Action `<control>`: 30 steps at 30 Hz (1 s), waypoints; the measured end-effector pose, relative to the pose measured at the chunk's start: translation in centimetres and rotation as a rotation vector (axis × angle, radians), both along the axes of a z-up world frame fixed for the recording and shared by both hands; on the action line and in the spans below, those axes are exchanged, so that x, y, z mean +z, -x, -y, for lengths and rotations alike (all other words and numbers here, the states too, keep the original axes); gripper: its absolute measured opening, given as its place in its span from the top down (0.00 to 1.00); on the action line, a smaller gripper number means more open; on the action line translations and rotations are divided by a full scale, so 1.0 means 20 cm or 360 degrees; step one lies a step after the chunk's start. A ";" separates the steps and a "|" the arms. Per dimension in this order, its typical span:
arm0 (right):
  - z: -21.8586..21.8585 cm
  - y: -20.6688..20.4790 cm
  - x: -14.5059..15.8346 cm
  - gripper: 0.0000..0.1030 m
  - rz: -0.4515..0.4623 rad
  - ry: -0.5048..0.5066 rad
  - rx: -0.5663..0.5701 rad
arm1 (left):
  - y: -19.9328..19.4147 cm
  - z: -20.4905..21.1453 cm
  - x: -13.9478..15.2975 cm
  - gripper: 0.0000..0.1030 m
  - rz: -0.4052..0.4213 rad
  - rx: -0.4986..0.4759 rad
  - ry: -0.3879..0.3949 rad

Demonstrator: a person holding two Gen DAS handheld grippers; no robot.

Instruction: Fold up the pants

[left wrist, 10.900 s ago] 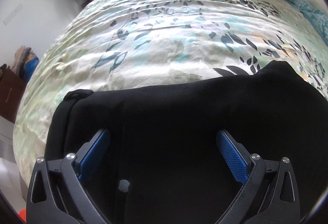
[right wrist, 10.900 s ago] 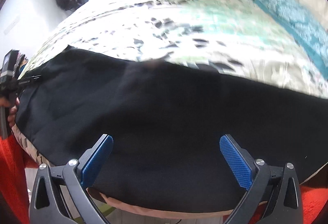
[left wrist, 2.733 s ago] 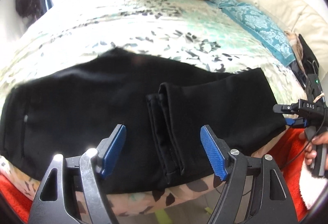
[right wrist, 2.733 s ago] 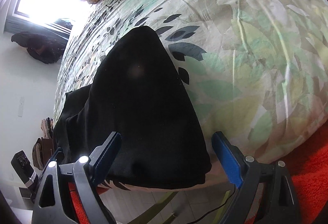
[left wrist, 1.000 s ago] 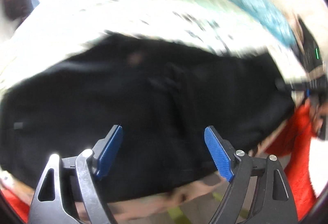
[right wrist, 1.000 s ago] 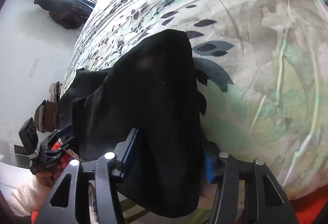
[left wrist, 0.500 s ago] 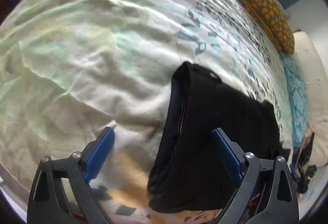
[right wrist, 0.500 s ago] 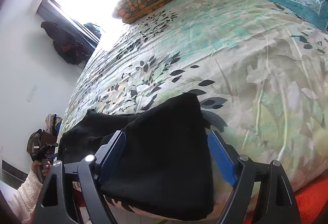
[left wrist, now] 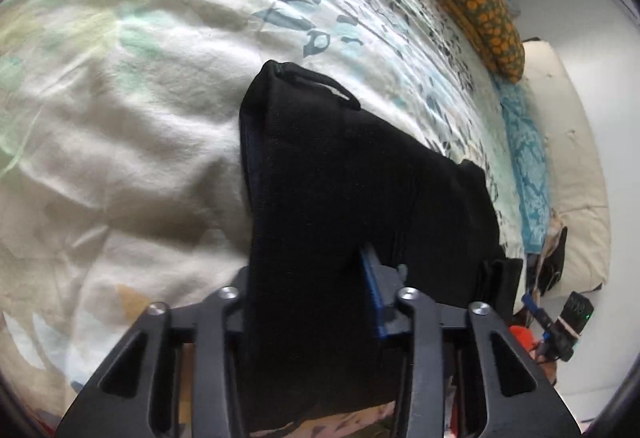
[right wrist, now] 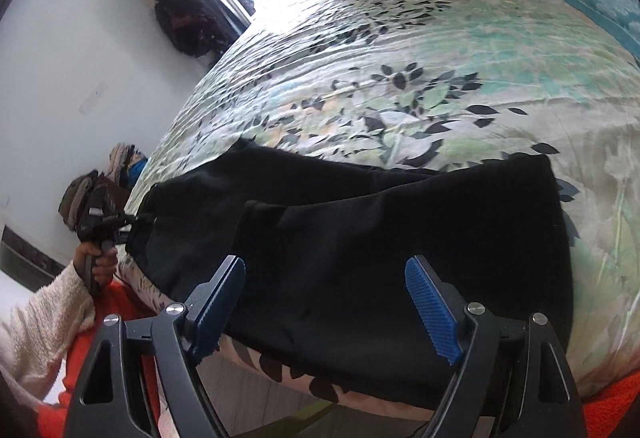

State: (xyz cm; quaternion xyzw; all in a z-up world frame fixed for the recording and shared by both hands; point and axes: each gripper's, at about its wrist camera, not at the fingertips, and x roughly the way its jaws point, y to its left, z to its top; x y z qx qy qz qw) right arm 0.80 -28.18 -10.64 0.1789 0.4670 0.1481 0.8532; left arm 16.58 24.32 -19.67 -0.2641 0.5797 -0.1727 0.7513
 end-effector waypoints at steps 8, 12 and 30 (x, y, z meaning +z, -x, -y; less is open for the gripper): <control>-0.26 0.02 0.00 0.20 0.0038 0.0109 0.0266 | 0.14 0.09 0.31 0.84 0.0206 0.0149 0.0167; -0.42 -0.04 0.03 0.20 0.0094 0.0319 0.0358 | 0.21 0.27 0.51 0.84 0.0295 0.0082 0.0259; 0.58 0.16 0.03 0.20 0.0141 -0.0210 -0.0567 | 0.43 2.00 0.61 0.82 0.0361 -0.0674 -0.0064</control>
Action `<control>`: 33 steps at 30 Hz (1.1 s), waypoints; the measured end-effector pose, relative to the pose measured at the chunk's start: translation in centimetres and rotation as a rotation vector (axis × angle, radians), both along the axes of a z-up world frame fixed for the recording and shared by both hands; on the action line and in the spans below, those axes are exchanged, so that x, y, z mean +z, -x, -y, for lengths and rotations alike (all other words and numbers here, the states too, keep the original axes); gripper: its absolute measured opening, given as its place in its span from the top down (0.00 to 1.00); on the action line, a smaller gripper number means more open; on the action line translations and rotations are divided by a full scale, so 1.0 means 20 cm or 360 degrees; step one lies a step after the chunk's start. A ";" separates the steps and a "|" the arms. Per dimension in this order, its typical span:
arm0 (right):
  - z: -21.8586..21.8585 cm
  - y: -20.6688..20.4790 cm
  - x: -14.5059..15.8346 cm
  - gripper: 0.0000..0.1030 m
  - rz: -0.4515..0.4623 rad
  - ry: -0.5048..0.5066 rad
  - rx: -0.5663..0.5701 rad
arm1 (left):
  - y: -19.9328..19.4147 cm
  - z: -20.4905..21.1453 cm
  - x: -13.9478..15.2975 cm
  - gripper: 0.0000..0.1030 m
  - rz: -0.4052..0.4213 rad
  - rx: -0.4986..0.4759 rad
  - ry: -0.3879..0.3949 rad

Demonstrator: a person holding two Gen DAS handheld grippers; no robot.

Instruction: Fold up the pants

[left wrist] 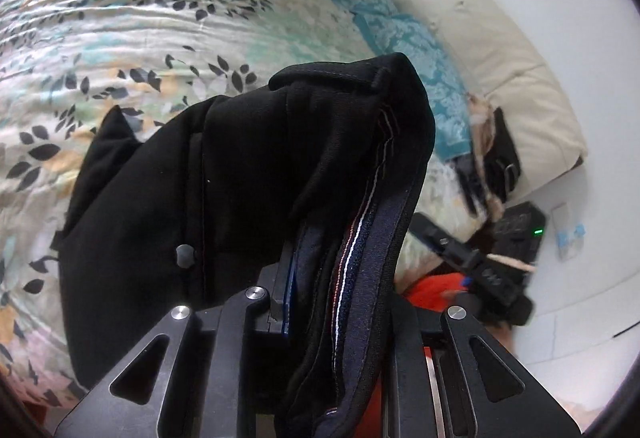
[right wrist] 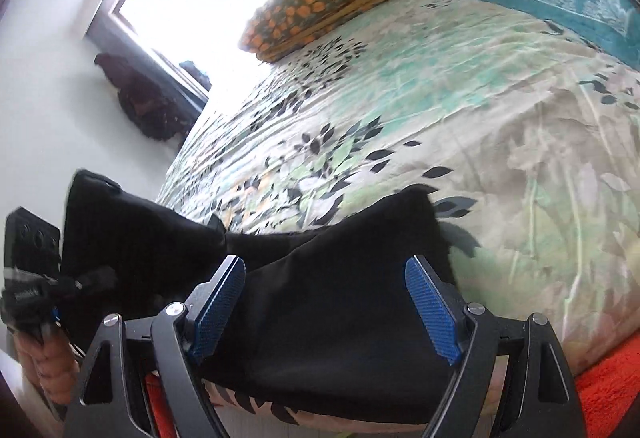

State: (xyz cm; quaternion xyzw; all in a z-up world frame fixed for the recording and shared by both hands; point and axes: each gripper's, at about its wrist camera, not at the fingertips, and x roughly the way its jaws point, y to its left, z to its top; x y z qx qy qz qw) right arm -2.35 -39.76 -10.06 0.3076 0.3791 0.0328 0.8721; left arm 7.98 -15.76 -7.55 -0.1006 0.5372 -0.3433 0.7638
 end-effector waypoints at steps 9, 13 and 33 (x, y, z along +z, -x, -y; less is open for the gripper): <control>0.31 0.15 -0.04 0.20 0.0039 -0.0098 -0.0288 | 0.31 0.47 -0.09 0.27 0.0226 -0.0404 -0.0297; 0.38 0.19 -0.05 0.20 0.0045 -0.0162 -0.0346 | 0.30 0.20 0.05 0.19 0.0341 -0.0249 -0.0247; -0.32 -0.03 -0.04 0.82 -0.0245 0.0006 0.0429 | 0.20 -0.64 -0.13 0.17 0.0181 0.0389 -0.0300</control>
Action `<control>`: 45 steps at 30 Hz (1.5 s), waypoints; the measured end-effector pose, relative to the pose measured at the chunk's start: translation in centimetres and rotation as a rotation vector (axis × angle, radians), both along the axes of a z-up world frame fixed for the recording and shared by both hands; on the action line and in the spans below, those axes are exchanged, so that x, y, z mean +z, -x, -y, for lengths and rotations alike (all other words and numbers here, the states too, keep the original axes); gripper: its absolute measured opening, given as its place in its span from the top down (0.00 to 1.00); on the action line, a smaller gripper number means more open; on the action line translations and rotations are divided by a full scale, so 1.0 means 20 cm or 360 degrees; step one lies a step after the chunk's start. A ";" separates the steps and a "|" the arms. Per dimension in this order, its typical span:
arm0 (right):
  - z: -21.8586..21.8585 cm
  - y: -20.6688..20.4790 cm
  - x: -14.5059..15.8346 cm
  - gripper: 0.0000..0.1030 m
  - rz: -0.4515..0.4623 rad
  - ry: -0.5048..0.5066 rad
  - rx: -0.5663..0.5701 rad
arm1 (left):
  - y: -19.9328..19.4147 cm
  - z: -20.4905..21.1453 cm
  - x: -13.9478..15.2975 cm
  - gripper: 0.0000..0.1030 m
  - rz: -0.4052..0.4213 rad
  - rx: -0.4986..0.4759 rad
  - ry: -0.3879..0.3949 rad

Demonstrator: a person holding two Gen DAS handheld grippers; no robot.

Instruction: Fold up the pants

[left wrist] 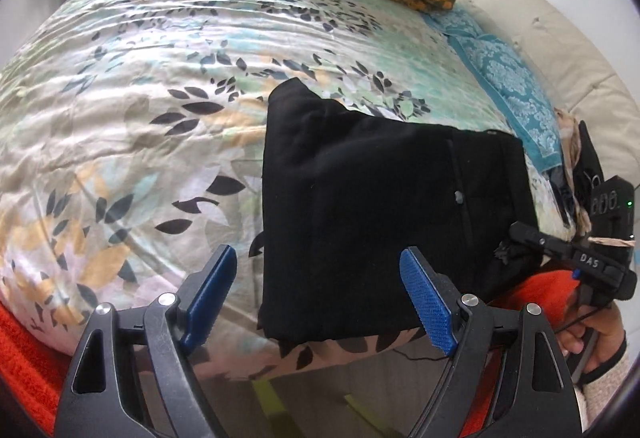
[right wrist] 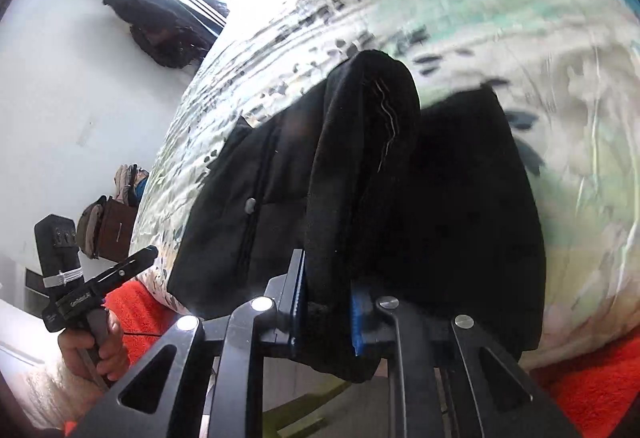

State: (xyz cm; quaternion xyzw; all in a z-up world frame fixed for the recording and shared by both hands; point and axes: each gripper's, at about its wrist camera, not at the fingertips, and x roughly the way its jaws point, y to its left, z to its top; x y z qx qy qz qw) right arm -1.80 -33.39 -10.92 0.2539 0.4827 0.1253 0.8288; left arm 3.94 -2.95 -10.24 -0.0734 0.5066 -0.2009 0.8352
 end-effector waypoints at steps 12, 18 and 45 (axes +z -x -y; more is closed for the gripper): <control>0.23 0.02 -0.12 0.30 -0.0232 0.0354 -0.0350 | 0.03 0.15 -0.03 0.17 0.0110 -0.0146 -0.0167; 0.12 0.07 0.22 0.28 0.0182 0.0557 -0.0369 | 0.07 0.42 0.01 0.16 0.0323 -0.0412 -0.0256; 0.38 0.03 -0.20 0.00 -0.0149 0.0150 -0.0212 | -0.24 0.17 -0.29 0.06 -0.0058 -0.0174 -0.0189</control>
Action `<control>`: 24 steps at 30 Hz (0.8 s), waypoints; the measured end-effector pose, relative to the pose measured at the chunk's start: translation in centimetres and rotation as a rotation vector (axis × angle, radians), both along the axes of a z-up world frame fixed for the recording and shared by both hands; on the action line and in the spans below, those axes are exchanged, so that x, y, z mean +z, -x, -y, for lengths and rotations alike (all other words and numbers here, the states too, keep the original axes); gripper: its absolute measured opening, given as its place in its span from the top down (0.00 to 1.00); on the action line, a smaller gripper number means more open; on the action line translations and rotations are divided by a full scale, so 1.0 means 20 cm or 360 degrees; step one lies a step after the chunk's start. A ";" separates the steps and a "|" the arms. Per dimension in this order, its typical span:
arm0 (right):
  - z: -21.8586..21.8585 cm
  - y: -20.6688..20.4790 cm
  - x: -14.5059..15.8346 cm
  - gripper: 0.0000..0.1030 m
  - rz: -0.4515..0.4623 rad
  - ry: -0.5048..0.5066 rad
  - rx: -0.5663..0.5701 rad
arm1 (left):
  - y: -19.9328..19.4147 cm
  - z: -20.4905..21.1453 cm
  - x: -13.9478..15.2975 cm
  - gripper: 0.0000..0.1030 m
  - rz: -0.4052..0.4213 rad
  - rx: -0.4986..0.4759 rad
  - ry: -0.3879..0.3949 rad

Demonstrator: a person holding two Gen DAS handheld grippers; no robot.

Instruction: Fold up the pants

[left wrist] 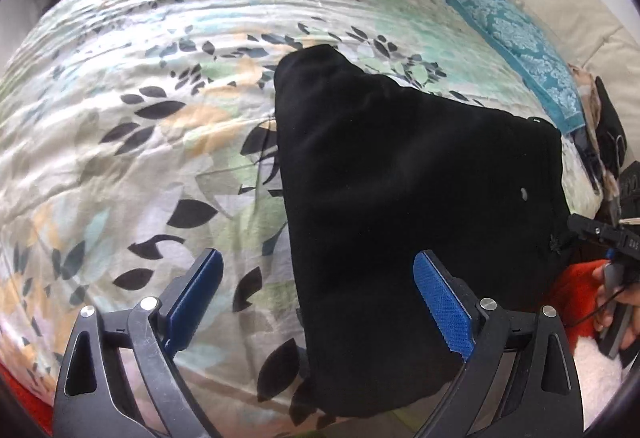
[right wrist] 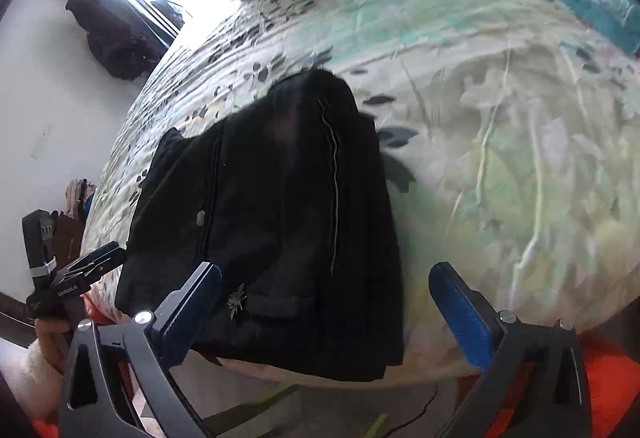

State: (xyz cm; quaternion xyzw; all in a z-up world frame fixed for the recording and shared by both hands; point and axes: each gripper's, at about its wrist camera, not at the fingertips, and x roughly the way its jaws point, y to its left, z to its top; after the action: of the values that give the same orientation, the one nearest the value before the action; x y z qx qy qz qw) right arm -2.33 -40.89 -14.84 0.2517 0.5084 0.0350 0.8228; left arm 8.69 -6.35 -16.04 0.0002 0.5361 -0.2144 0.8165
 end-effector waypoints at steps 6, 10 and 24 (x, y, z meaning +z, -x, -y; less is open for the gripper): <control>0.14 -0.04 -0.08 0.00 0.0023 -0.0124 -0.0100 | -0.03 0.00 0.03 0.06 0.0042 0.0012 -0.0056; 0.07 0.01 0.08 0.00 0.0196 0.0074 -0.0058 | 0.01 0.03 0.11 0.06 0.0209 0.0013 -0.0233; 0.05 0.04 0.12 0.00 0.0223 0.0167 -0.0093 | 0.02 0.04 0.11 0.06 0.0229 0.0047 -0.0361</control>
State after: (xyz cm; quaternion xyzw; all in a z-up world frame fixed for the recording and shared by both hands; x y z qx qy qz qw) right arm -3.09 -41.93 -12.45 0.2200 0.4432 0.0018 0.8690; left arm 8.35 -7.14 -13.77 0.1001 0.4968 -0.1398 0.8506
